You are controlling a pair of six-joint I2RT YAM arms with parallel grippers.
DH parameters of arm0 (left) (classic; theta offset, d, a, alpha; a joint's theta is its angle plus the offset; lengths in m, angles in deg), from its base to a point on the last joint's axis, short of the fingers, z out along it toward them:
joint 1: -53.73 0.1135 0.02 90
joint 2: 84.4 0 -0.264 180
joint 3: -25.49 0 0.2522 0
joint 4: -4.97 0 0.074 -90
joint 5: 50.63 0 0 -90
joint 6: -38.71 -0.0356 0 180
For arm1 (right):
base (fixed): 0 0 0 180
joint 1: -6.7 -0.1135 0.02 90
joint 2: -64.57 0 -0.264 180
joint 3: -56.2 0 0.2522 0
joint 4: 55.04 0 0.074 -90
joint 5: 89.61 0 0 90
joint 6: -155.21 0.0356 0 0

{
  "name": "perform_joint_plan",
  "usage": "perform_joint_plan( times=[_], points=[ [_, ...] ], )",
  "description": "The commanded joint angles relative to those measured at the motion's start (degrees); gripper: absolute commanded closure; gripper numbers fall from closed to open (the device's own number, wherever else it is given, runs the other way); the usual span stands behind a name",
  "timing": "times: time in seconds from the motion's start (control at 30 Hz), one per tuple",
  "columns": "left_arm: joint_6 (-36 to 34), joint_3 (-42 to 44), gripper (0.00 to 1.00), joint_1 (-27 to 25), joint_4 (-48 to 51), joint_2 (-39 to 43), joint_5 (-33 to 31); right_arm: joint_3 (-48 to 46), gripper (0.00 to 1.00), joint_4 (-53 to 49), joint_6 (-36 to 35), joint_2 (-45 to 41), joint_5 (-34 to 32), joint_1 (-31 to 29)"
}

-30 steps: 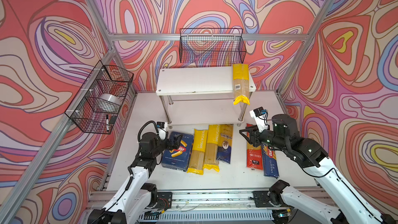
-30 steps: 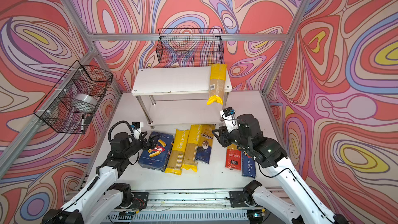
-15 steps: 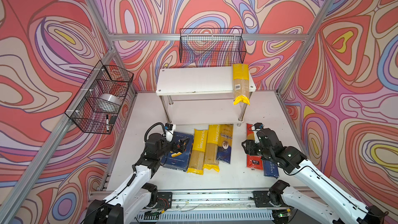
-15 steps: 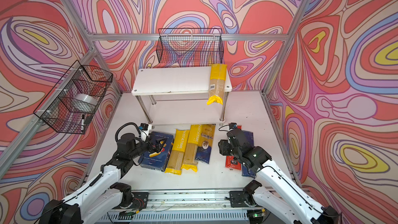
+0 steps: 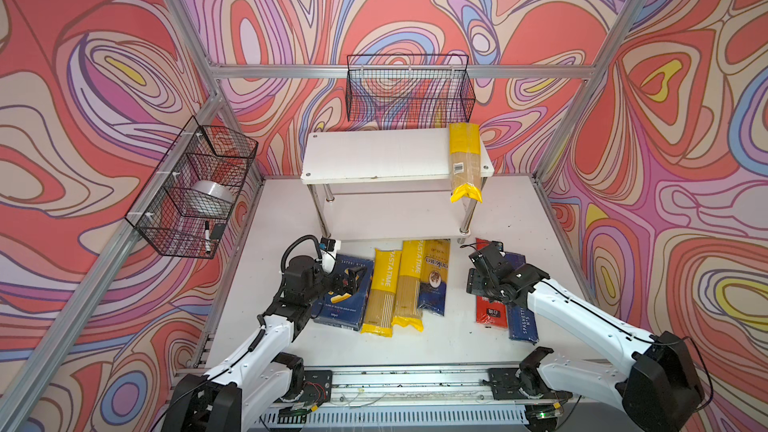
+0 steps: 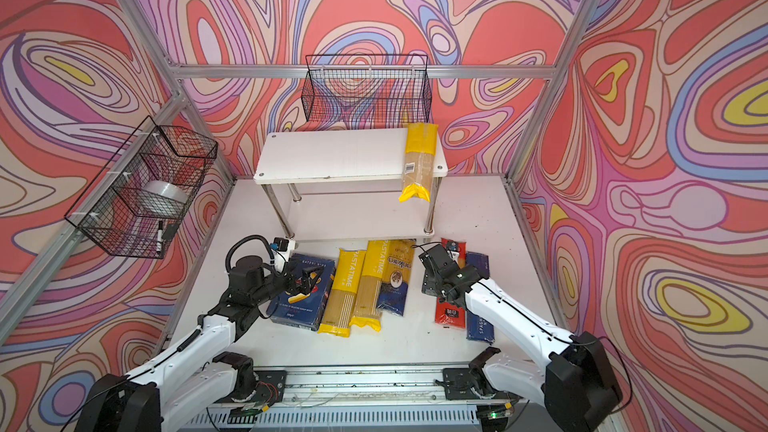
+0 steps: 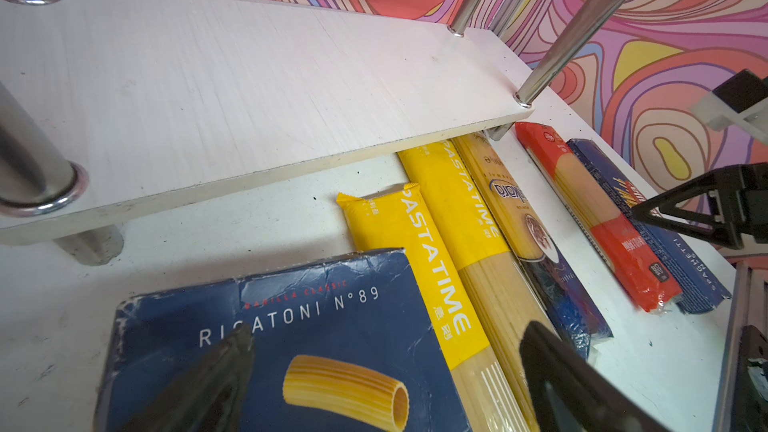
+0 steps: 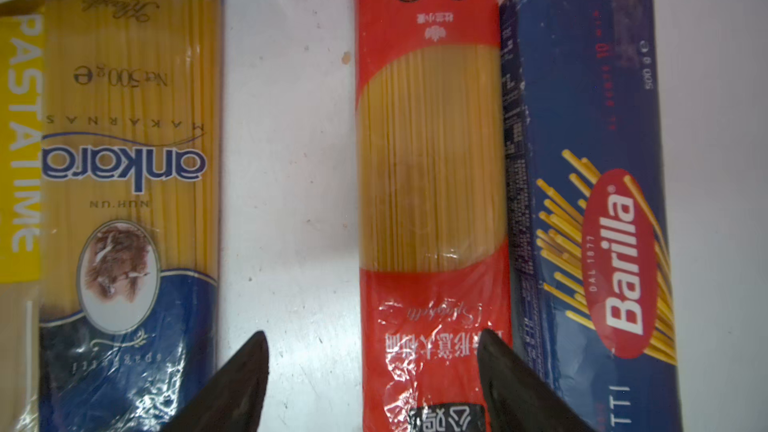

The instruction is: Place and organize the pasta boxes and bags onto the shelf

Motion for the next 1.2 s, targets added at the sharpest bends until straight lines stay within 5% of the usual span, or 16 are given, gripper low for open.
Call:
perform_joint_plan(
  times=[0.0,0.47,1.17],
  points=[
    [-0.98,-0.8,0.0,-0.13,-1.3,-0.7,1.14,-2.61,0.18,0.97,2.06,-0.67,0.76,2.55],
    [-0.89,-0.97,0.0,-0.15,-1.06,-1.05,1.14,-8.43,0.19,9.47,5.72,-0.03,6.16,8.38],
    [-0.52,-1.25,0.0,-0.14,-0.51,-1.36,1.07,-4.63,0.24,11.85,5.11,4.28,16.16,4.7]
  ],
)
